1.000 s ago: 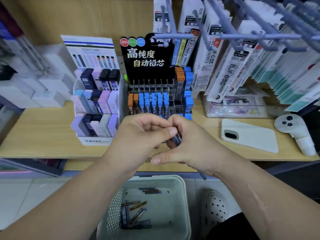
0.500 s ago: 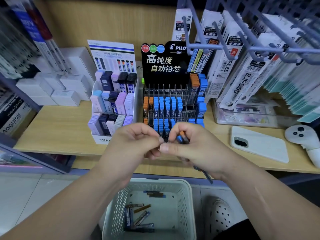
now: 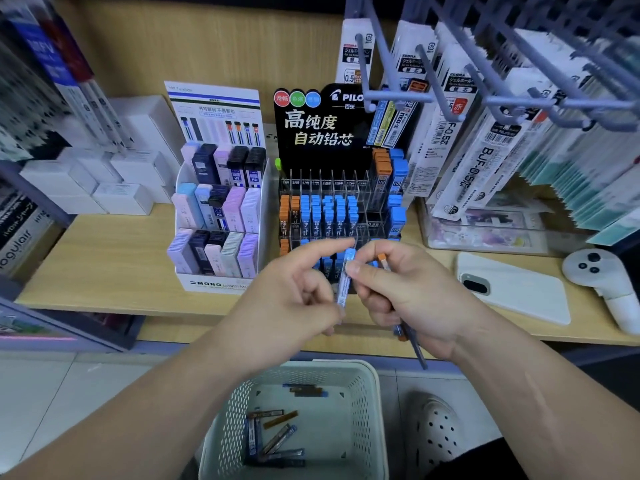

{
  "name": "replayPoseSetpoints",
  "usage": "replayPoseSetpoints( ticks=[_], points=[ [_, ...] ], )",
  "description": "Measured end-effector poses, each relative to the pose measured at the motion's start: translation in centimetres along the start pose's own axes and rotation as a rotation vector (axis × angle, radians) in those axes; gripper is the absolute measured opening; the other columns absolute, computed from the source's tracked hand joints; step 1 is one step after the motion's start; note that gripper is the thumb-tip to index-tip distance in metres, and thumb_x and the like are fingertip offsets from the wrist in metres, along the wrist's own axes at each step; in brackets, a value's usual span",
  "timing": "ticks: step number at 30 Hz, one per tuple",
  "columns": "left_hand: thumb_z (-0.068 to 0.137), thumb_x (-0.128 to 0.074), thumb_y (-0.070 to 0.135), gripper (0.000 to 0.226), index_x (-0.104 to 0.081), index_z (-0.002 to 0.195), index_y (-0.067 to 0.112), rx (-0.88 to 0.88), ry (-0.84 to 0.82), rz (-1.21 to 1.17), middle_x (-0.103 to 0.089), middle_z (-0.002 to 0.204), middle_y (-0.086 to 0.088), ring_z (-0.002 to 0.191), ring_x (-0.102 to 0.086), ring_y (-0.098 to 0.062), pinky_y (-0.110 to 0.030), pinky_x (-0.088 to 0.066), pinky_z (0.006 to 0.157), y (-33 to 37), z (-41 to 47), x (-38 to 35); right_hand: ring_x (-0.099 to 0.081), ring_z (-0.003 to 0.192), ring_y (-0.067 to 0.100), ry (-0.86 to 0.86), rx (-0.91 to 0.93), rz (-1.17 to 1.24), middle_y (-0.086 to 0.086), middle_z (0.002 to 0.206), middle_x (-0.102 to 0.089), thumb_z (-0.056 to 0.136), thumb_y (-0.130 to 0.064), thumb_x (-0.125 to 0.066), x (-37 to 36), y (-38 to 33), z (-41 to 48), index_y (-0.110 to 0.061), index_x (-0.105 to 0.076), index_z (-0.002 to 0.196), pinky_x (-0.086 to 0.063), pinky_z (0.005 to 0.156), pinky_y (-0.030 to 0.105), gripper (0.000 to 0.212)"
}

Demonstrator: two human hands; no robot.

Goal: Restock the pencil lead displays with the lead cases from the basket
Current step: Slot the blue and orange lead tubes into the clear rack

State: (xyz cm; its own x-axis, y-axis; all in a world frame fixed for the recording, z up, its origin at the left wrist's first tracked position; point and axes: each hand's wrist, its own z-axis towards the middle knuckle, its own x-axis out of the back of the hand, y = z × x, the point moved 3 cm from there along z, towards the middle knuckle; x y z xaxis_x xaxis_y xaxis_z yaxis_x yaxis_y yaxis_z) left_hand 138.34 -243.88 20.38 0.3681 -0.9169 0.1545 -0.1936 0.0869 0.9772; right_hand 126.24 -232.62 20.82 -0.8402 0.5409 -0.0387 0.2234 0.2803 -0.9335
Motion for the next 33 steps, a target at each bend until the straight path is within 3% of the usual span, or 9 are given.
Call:
replayPoseSetpoints(
  ticks=[4,8,13,17,22,25,33],
  points=[
    [0.092,-0.067,0.007,0.037,-0.065,0.111,0.039,-0.037,0.055,0.016,-0.067,0.071,-0.009,0.063,-0.059,-0.019,-0.043,-0.054,0.067,-0.1,0.9,-0.5,-0.037,0.045,0.009,0.010,-0.034,-0.011,0.000,0.061,-0.054,0.096,-0.014,-0.067,0.3,0.4,-0.3,-0.011,-0.062,0.088,-0.028,0.041,0.021,0.010],
    [0.089,-0.070,0.007,0.025,-0.070,0.098,0.030,-0.097,0.192,-0.003,-0.069,0.073,0.000,0.064,-0.063,-0.015,-0.031,-0.052,0.061,0.2,2.1,-0.5,-0.034,0.044,0.010,0.072,-0.039,0.014,0.001,0.060,-0.051,0.098,-0.013,-0.064,1.4,0.7,-0.4,-0.012,-0.064,0.089,-0.027,0.041,0.021,0.010],
    [0.084,-0.074,0.000,0.019,-0.070,0.089,0.018,-0.169,0.382,-0.029,-0.069,0.069,0.004,0.064,-0.069,-0.016,-0.026,-0.056,0.061,1.5,4.2,0.3,-0.034,0.043,0.010,0.151,-0.039,0.027,0.000,0.059,-0.050,0.099,-0.011,-0.062,3.3,1.0,-0.9,-0.013,-0.064,0.089,-0.027,0.040,0.020,0.011],
    [0.082,-0.078,0.005,0.019,-0.071,0.082,0.022,-0.220,0.408,0.137,-0.069,0.073,0.005,0.070,-0.067,-0.014,-0.022,-0.056,0.069,1.9,5.7,0.5,-0.034,0.047,0.012,0.149,-0.057,0.015,0.001,0.061,-0.051,0.098,-0.011,-0.063,4.4,1.3,-1.4,-0.010,-0.065,0.091,-0.027,0.041,0.021,0.007],
    [0.083,-0.078,0.008,0.019,-0.071,0.082,0.025,-0.216,0.424,0.272,-0.065,0.068,0.019,0.053,-0.051,-0.002,-0.014,-0.048,0.059,0.9,7.3,0.1,-0.034,0.048,0.012,0.145,-0.059,-0.001,0.002,0.062,-0.051,0.097,-0.013,-0.065,5.2,1.4,-1.7,-0.012,-0.066,0.090,-0.029,0.042,0.021,0.007],
    [0.084,-0.077,0.011,0.021,-0.069,0.082,0.030,-0.259,0.435,0.405,-0.061,0.065,0.028,0.049,-0.047,-0.005,-0.012,-0.041,0.057,0.4,7.7,-0.2,-0.035,0.047,0.011,0.126,-0.069,-0.012,0.002,0.061,-0.051,0.096,-0.014,-0.067,5.2,1.6,-1.9,-0.012,-0.067,0.090,-0.030,0.042,0.021,0.006],
    [0.083,-0.077,0.013,0.008,-0.077,0.089,0.019,-0.397,0.407,0.749,-0.048,0.060,0.033,0.058,-0.054,0.003,-0.020,-0.050,0.066,0.2,7.9,-1.1,-0.035,0.049,0.012,0.114,-0.080,-0.008,0.002,0.062,-0.051,0.094,-0.016,-0.070,5.2,1.6,-1.8,-0.014,-0.068,0.088,-0.031,0.042,0.021,0.007]
  ],
)
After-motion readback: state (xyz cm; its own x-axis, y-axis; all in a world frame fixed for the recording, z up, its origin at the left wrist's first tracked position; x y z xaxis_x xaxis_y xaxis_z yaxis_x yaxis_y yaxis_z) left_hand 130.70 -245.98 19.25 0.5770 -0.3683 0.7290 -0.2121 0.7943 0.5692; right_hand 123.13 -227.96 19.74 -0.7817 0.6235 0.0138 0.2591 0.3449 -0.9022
